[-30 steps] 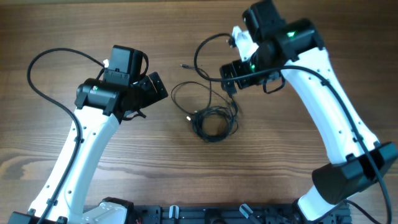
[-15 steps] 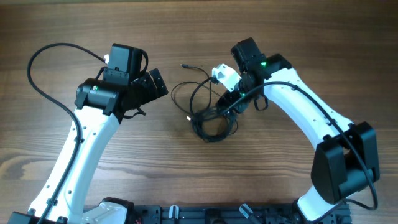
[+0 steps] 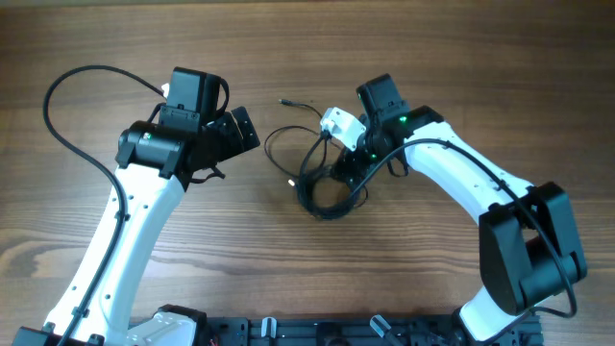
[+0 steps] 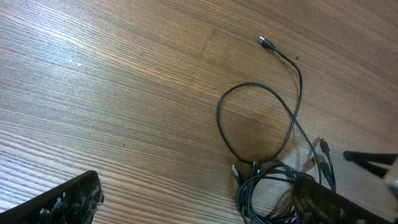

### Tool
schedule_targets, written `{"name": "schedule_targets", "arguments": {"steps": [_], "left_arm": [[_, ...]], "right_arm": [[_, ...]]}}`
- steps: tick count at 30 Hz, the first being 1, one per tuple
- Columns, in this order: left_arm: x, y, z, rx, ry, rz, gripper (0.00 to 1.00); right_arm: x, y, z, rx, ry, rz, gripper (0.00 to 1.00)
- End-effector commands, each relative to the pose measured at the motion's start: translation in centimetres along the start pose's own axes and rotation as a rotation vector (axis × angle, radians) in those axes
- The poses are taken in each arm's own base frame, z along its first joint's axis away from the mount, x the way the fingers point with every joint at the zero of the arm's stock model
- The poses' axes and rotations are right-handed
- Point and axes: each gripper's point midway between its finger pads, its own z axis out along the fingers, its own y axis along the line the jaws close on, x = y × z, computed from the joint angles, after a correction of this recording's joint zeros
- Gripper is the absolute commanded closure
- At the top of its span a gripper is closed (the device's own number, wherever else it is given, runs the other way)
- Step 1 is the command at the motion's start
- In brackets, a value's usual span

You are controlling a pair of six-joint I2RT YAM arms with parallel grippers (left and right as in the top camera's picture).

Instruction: Untangle cables

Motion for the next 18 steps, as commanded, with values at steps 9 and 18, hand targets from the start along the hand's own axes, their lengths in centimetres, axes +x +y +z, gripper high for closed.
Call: {"name": "schedule_targets", "arguments": {"steps": [9,18], "left_arm": [[-0.4,0.2,-0.3,-0.007,-0.020,0.012,0.00],[-0.2,0.0,-0.3,0.003,-0.009,0.013,0.00]], "right_arm": [[2.8,1.5,3.0,-0.033,-0.004,0.002,0.19],[2.2,1.4,3.3,-0.032,-0.051,0.102,0.96]]}}
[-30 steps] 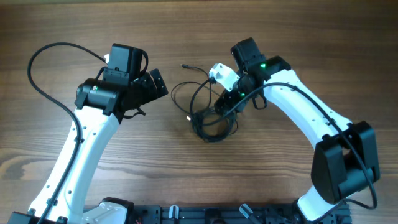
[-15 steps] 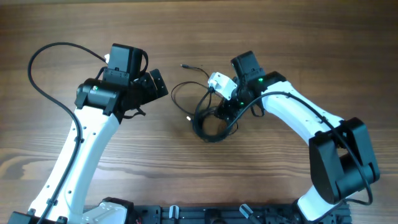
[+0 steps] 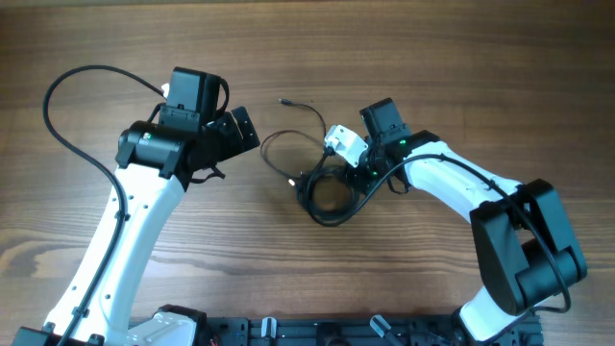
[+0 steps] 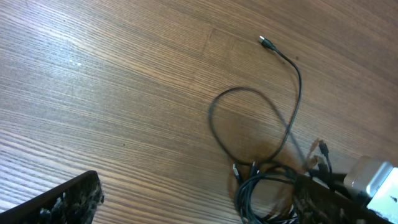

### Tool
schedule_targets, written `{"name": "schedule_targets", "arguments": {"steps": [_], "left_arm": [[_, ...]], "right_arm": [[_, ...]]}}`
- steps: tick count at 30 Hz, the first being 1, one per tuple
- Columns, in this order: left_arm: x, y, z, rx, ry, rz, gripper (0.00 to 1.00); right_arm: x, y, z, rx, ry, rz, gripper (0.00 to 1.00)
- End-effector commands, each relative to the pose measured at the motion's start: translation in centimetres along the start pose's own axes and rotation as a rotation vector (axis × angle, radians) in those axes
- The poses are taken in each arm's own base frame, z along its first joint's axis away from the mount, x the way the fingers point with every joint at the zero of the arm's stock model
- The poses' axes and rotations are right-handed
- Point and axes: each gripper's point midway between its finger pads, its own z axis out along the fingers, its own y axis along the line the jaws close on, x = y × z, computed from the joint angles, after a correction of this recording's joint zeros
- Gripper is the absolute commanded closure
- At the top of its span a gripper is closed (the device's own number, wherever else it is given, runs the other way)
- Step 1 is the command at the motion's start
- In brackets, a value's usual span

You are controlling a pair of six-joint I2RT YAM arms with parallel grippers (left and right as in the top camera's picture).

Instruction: Untangle cables

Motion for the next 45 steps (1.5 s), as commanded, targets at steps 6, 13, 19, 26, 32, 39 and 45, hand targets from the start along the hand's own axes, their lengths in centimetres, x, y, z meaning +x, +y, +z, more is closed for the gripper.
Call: {"name": "schedule_targets", "arguments": {"steps": [6,13,19,26,32,39,45], "left_arm": [[0.1,0.2,-0.3,-0.004,0.002,0.013,0.00],[3.0,-2.0,-0.7,0.139,0.155,0.011,0.00],[3.5,-6.1,-1.8,0.367,0.217,0.016,0.00],[1.0,-8.1,-2.2,0.451,0.124,-0.015,0.00],[1.3,-9.8,-2.8,0.509,0.119,0.013,0.00],[2.6,-11.1,-2.7,0.475,0.098,0.079,0.00],[3.3,-10.6,-2.1,0.387,0.068,0.113,0.00]], "right_arm": [[-6.3,-1.3,-4.3,0.041,-0.172,0.172,0.96],[-15.9,-3.7,-19.4,0.274,-0.538,0.271,0.96],[-15.6,-2.5,-22.5,0.276,-0.572,0.332,0.96],[-13.6,-0.6,-20.7,0.175,-0.467,0.362,0.96],[-14.6,0.4,-21.0,0.101,-0.508,0.377,0.96],[-17.0,1.6,-22.2,-0.006,-0.612,0.382,0.96],[-17.9,0.9,-23.0,0.029,-0.663,0.366,0.96]]}}
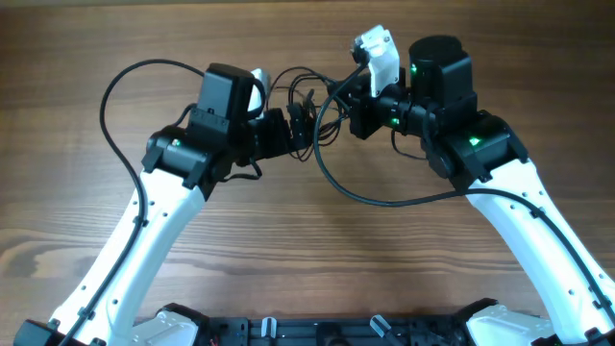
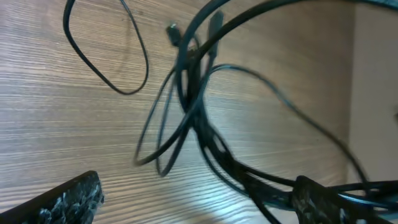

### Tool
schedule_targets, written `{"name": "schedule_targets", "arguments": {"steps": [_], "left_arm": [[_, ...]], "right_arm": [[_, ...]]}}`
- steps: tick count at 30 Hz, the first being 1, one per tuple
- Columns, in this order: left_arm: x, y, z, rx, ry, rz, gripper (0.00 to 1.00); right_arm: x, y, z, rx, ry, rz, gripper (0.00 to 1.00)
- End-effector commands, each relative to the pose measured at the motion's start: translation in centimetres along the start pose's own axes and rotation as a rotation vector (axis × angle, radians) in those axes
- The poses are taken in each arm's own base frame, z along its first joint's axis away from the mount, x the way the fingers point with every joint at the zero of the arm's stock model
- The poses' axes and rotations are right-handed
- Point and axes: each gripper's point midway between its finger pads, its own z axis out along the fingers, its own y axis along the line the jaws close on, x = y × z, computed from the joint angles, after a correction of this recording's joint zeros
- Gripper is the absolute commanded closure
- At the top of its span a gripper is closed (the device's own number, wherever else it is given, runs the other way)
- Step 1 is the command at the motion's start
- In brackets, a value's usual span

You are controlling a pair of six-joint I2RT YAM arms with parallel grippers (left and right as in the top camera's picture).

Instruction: Untangle cables

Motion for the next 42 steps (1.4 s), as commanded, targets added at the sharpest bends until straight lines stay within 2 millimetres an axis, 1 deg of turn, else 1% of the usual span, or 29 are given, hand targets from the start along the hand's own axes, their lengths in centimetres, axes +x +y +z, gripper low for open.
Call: {"name": "schedule_targets", "arguments": {"steps": [1,3,5,7,10,11,13,15,17,19,23,27,29,30,31,32,33,35,37,38,39,40,42], "left_arm": [[0.0,1.6,-0.1,-0.114,-0.039,0.009,0.00],[0.2,3.2,-0.2,-0.194,-0.039,0.001,0.00],[0.6,4.6,0.0,-0.257,-0.028,-0.005,0.00],[1.4,5.8,0.6,-0.296,-0.004,-0.007,0.00],[3.3,8.3,2.5,-0.352,0.048,-0.020,0.00],[3.9,9.3,3.7,-0.363,0.063,-0.028,0.00],[4.4,9.6,5.2,-0.341,0.078,-0.031,0.00],[4.3,9.1,6.2,-0.304,0.082,-0.031,0.00],[3.6,7.8,6.9,-0.234,0.067,-0.025,0.00],[3.2,6.5,7.2,-0.170,0.061,-0.019,0.00],[3.3,4.1,7.4,-0.040,0.089,-0.011,0.01],[2.2,3.0,7.5,0.004,0.047,0.008,0.02],[1.4,2.4,7.5,0.029,0.011,0.026,0.04],[0.8,2.1,7.5,0.040,-0.014,0.034,0.11],[0.1,2.0,7.5,0.037,-0.045,0.040,0.21],[-0.5,2.1,7.5,0.022,-0.077,0.044,0.28],[-1.5,2.6,7.5,-0.019,-0.130,0.048,0.42],[-2.2,3.3,7.6,-0.070,-0.174,0.051,0.43],[-2.4,4.1,8.0,-0.112,-0.188,0.049,0.64],[-2.3,4.3,8.1,-0.119,-0.184,0.048,0.80],[-1.8,4.7,8.0,-0.134,-0.166,0.044,0.91],[-1.4,5.0,7.9,-0.146,-0.149,0.040,0.96],[-0.1,5.9,7.5,-0.186,-0.100,0.028,0.96]], "right_arm": [[-0.7,0.0,0.0,0.008,-0.029,0.008,0.96],[-1.4,-0.8,0.0,0.056,-0.055,0.001,0.96],[-2.1,-0.9,-0.1,0.061,-0.084,0.012,0.96],[-3.0,-0.7,-0.3,0.054,-0.122,0.028,0.96],[-4.2,-0.3,-0.5,0.032,-0.167,0.033,0.96],[-4.4,0.0,-0.5,0.018,-0.175,0.047,0.96],[-4.3,0.3,-0.5,-0.002,-0.172,0.044,0.96],[-4.3,0.5,-0.5,-0.012,-0.169,0.044,0.96],[-4.3,0.5,-0.5,-0.014,-0.168,0.044,0.96],[-4.2,0.5,-0.5,-0.014,-0.167,0.044,0.96],[-4.3,0.4,-0.5,-0.005,-0.169,0.040,0.96],[-4.3,0.4,-0.5,-0.005,-0.169,0.041,0.96],[-4.3,0.4,-0.5,-0.006,-0.169,0.041,0.96],[-4.2,0.4,-0.5,-0.006,-0.166,0.043,0.96],[-4.1,0.4,-0.5,-0.005,-0.162,0.044,0.96],[-4.0,0.3,-0.5,-0.004,-0.157,0.047,0.96],[-3.9,0.3,-0.5,-0.004,-0.153,0.049,0.96],[-3.7,0.3,-0.4,-0.003,-0.147,0.051,0.96],[-3.6,0.4,-0.4,-0.010,-0.142,0.052,0.96],[-3.5,0.4,-0.4,-0.008,-0.139,0.053,0.96],[-3.4,-0.3,-0.4,0.023,-0.137,0.060,0.96],[-3.3,-1.4,-0.6,0.078,-0.137,0.072,0.96],[-2.9,-4.6,-1.2,0.223,-0.136,0.123,0.96]]}}
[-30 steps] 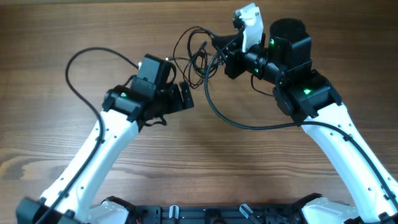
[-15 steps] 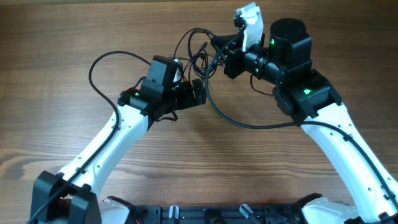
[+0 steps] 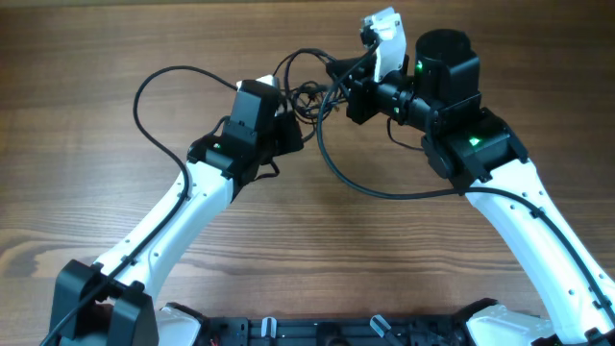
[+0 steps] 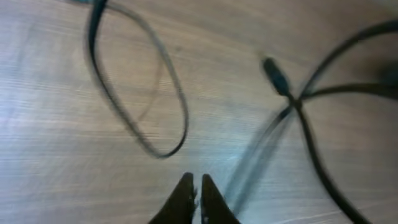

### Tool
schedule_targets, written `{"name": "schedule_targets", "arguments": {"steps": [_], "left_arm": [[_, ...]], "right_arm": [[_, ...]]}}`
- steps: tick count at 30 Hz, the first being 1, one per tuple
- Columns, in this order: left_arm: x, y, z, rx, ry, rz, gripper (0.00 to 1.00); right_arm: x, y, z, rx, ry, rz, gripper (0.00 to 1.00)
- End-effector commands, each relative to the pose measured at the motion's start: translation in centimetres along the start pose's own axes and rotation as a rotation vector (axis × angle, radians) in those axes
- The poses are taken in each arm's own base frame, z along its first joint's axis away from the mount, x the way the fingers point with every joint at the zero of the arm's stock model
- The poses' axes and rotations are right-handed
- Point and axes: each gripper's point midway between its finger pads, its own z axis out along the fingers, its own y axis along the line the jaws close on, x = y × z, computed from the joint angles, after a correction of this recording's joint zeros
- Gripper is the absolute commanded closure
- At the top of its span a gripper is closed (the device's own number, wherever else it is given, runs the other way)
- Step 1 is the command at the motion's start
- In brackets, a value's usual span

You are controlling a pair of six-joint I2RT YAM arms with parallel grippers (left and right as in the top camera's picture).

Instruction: Untangle cables

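A tangle of thin black cables [image 3: 307, 94] hangs at the far middle of the table, with my right gripper [image 3: 338, 91] shut on it. One long loop [image 3: 384, 190] sags from it toward the near side. My left gripper [image 3: 293, 125] sits just left of and below the tangle. In the left wrist view its fingertips [image 4: 194, 182] are shut, almost touching, with no cable visible between them. A blurred strand [image 4: 261, 149] runs just right of them, a connector plug [image 4: 273, 74] and another loop [image 4: 137, 93] lie beyond.
The wooden table [image 3: 96, 240] carries nothing else. The left arm's own supply cable [image 3: 144, 86] arcs out to the left of it. The two arms meet closely at the far middle; the right arm's white wrist camera [image 3: 382, 29] sticks up there.
My left gripper was wide open beside the tangle and now is shut, a little further right and lower against the cables. My right gripper still holds the tangle at almost the same spot.
The tangle lay on the table's middle with my right gripper at it and my left gripper open off to the left. Then the right gripper held the tangle raised at the far side, the open left gripper next to it. Now the left is shut there.
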Motion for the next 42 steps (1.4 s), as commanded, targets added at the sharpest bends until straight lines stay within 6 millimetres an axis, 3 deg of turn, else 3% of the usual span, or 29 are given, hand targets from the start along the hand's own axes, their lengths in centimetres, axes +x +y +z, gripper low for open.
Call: {"name": "schedule_targets", "arguments": {"steps": [1,5,7,12,19,21,22,24,29,31,32,34,35,36,38,42], "left_arm": [[1.7,1.8,-0.9,-0.088,0.057,-0.005,0.96],[3.3,5.4,-4.2,-0.267,0.089,-0.002,0.96],[3.2,7.1,-6.9,-0.364,0.050,0.011,0.96],[1.1,6.7,-12.7,-0.338,-0.135,0.010,0.96],[-1.0,6.5,-20.6,-0.265,-0.404,-0.031,0.87],[-1.2,6.6,-22.3,-0.236,-0.457,-0.071,0.85],[-1.2,6.7,-22.7,-0.228,-0.469,-0.082,0.85],[-1.0,6.3,-22.8,-0.200,-0.463,-0.084,0.84],[-0.6,5.3,-20.7,-0.164,-0.378,-0.071,0.73],[-0.3,5.1,-19.5,-0.165,-0.333,-0.066,0.68],[-0.2,5.1,-18.7,-0.176,-0.308,-0.065,0.64],[0.1,5.3,-17.2,-0.199,-0.259,-0.061,0.41],[0.2,5.5,-16.4,-0.217,-0.235,-0.060,0.23],[0.3,5.7,-15.7,-0.232,-0.216,-0.060,0.13],[0.5,6.1,-14.2,-0.263,-0.174,-0.058,0.04],[1.0,6.1,-11.7,-0.276,-0.105,-0.056,0.00]], "right_arm": [[-0.3,-5.8,-1.4,0.264,-0.030,0.086,0.96],[0.8,-13.4,-4.9,0.545,-0.025,0.223,0.96],[1.8,-16.7,-7.2,0.656,-0.010,0.295,0.96],[4.6,-21.7,-11.9,0.808,0.044,0.429,0.96],[7.0,-24.8,-16.0,0.917,0.085,0.540,0.96],[7.2,-24.0,-15.2,0.841,0.102,0.556,0.84],[7.0,-23.3,-14.5,0.782,0.104,0.563,0.84],[6.1,-20.5,-12.2,0.556,0.111,0.552,0.96],[3.1,-11.3,-8.8,-0.012,0.107,0.382,0.96],[3.8,-10.7,-8.3,-0.011,0.138,0.361,0.96],[5.0,-12.1,-8.2,0.099,0.175,0.371,0.96],[8.6,-17.8,-10.5,0.524,0.272,0.428,0.95],[10.7,-21.0,-13.4,0.810,0.314,0.483,0.95],[11.8,-22.6,-15.4,0.964,0.347,0.488,0.91],[13.2,-23.7,-16.3,1.051,0.415,0.471,0.88],[16.0,-24.5,-13.9,0.965,0.560,0.435,0.89]]}}
